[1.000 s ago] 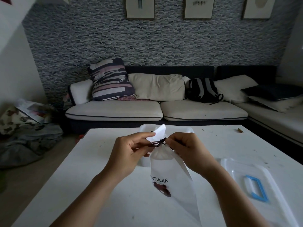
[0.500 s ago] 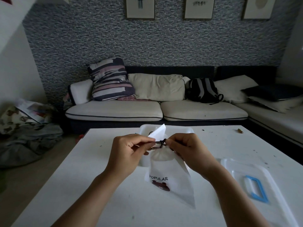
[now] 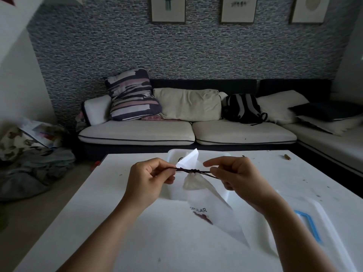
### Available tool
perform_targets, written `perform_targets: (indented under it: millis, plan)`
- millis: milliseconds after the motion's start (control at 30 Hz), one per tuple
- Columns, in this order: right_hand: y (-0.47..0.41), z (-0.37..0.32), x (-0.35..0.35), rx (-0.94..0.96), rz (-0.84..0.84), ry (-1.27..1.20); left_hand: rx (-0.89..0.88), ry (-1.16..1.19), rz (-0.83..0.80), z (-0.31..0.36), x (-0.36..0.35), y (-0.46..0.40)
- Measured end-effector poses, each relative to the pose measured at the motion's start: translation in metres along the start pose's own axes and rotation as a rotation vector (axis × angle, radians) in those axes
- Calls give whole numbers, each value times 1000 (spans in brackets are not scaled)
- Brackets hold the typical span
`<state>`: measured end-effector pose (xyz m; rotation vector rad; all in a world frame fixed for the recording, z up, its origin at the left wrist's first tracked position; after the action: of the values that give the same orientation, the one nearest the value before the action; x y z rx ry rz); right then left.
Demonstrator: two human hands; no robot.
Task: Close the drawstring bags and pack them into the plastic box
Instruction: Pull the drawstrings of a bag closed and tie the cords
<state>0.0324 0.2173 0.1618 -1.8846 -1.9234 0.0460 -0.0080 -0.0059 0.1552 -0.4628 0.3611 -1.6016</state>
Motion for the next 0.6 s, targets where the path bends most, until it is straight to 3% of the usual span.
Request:
perform_targets:
  millis: [200, 367, 433, 500, 600]
  plan:
    - [0, 17, 5, -81, 27, -93, 190, 168, 91, -19, -9, 3]
    - [9, 26, -24, -141, -2, 33, 703, 579, 10, -61, -71, 40]
    - [8, 22, -23, -82, 81, 267, 800, 745, 15, -62, -90, 48]
    - [6, 19, -23, -7, 93, 564, 790, 851, 93, -61, -90, 43]
    - [5, 28, -21, -27, 111, 720, 734, 949, 119, -55, -80, 25]
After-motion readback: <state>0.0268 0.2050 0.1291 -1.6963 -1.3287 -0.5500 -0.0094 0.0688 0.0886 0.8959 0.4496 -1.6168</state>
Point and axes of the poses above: each hand's wrist, its own y-axis away from the middle knuckle, its own x-axis out of the back of the hand, z = x × y, the point moved 10 cm from there along -y, towards the middle knuckle, and after that the axes turned 5 degrees about y, right-handed, at the moved point
